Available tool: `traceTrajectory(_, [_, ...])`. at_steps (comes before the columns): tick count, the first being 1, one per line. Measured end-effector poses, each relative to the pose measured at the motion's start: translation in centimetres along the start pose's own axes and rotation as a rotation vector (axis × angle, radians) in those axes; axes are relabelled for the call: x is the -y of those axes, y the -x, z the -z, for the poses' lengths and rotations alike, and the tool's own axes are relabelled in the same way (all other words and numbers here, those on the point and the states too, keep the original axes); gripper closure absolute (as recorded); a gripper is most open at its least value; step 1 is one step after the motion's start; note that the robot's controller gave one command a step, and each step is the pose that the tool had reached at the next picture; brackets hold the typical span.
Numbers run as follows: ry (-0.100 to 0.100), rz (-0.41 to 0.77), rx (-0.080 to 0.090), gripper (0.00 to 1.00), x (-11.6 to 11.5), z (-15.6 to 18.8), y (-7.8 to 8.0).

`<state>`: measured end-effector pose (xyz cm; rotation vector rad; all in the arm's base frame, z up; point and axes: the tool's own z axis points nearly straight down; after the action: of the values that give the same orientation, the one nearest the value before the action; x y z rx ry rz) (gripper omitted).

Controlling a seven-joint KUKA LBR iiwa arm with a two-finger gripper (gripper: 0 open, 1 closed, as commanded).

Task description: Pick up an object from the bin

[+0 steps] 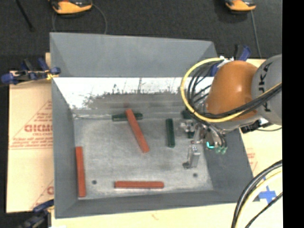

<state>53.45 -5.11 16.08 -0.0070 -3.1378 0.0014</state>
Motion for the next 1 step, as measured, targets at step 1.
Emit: traceTrajectory(1, [-0.001, 0.356, 0.008, 0.0, 0.03, -9.1, 8.92])
